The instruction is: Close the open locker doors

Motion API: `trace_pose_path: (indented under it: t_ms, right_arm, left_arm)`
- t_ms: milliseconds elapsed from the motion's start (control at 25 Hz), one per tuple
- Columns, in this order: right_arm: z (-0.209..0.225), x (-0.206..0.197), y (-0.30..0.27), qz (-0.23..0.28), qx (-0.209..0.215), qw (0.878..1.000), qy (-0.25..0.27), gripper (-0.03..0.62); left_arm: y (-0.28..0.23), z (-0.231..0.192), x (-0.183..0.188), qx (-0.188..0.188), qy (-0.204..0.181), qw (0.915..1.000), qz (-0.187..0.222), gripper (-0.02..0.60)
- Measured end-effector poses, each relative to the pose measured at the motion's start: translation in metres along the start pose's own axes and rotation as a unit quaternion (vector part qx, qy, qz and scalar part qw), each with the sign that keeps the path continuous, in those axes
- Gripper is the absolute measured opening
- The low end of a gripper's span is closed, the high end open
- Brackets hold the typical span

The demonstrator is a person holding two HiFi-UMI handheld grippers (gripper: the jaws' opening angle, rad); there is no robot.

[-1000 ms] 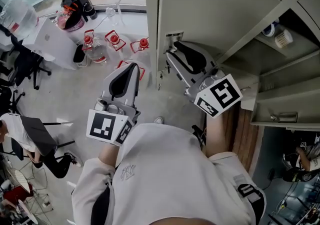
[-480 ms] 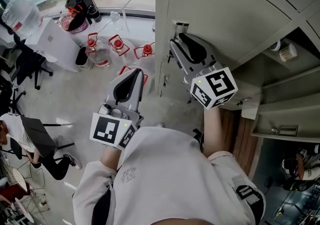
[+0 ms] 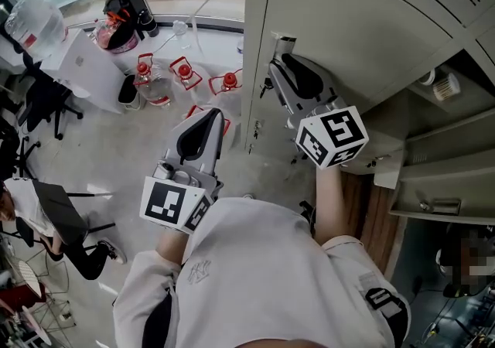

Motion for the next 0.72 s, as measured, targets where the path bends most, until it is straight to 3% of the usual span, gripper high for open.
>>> trace_pose_path:
  t_ms: [240, 360, 440, 560, 720]
  right_arm:
    - [-0.014, 0.009, 0.016, 0.016, 0.001, 1.000, 0.003, 0.087]
    - [-0.028, 0.016, 0.043, 0.030, -0.019, 0.999, 0.016, 0.076]
    - [-0.034, 0.017, 0.070, 0.035, -0.053, 0.998, 0.022, 0.031]
    - [-0.037, 0.017, 0.115, 0.032, -0.121, 0.992, 0.033, 0.015]
    - [-0.043, 0.014, 0.182, 0.024, -0.236, 0.971, 0.030, 0.012]
  left_arm:
    - [-0.002, 0.004, 0.003, -0.021, 0.004, 0.9998, 0.001, 0.008]
    - [-0.006, 0.008, 0.001, -0.038, 0.007, 0.9992, 0.004, 0.008]
    - [-0.015, 0.015, 0.000, -0.062, 0.008, 0.9980, 0.003, 0.008]
    - [-0.030, 0.036, -0.003, -0.107, 0.013, 0.9941, 0.003, 0.008]
    - [-0.044, 0.068, -0.010, -0.171, 0.021, 0.9850, -0.004, 0.008]
Point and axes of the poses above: the fingertips, and each gripper's own axes: y backward along the fingers, z to its right, x out of its top, the point moved 8 cm from there along y, backward along the fingers, and after that the axes turned 3 degrees about x, right-handed, at the moved point
